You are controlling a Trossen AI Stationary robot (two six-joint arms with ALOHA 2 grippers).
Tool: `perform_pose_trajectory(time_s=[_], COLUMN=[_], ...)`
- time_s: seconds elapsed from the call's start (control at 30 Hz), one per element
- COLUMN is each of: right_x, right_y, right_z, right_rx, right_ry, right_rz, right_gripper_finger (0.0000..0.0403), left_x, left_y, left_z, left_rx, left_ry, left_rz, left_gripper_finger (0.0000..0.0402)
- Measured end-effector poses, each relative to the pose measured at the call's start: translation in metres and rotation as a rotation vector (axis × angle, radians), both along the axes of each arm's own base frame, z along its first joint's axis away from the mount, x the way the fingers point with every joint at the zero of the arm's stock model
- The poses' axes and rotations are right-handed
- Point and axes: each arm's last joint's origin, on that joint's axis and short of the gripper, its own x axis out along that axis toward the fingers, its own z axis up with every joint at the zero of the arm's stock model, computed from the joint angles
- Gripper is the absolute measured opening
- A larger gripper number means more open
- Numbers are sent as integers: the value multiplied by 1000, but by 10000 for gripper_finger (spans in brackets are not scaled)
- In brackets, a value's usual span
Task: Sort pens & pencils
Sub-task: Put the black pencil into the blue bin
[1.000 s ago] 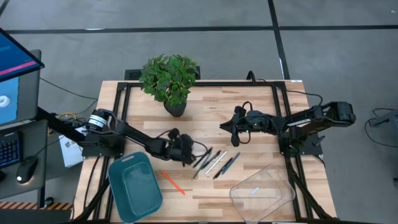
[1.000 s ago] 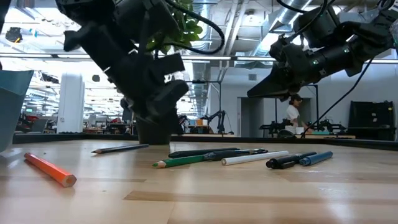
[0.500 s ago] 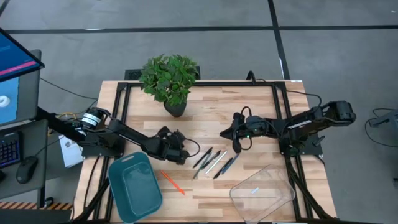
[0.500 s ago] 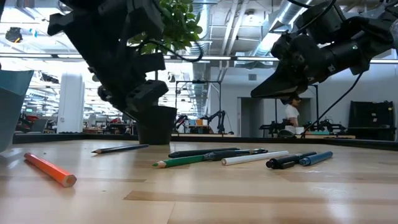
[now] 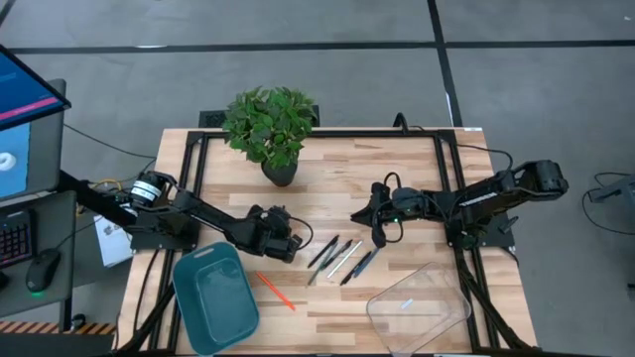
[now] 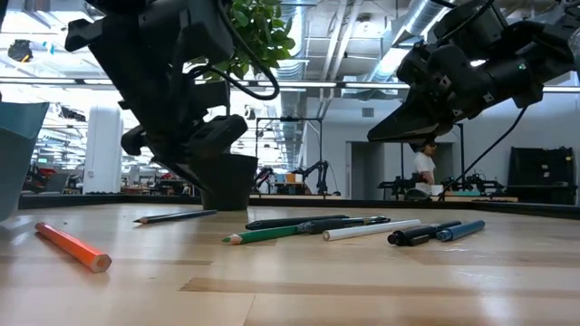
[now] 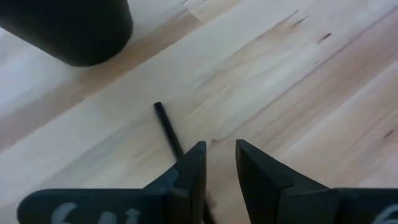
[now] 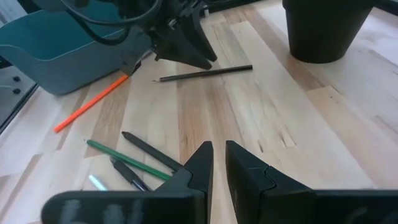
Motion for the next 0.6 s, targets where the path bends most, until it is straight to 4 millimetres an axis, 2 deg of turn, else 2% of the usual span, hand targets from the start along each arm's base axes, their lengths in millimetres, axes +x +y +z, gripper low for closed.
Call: perform_pose_trajectory(time_s=[0.3, 0.6], right_x=[0, 0], right_y=[2, 9], right_z=[0, 0], right_rx=[25, 49], right_ry=[1, 2], right_rz=[-4, 19], right_gripper_finger=[66, 66], left_x=[-1, -9], left_y=[-4, -13], left_z=[-1, -6], left_rx=[-73, -67], left_ry=[-38, -70], left_rz=[43, 76], left_gripper_finger=[78, 77])
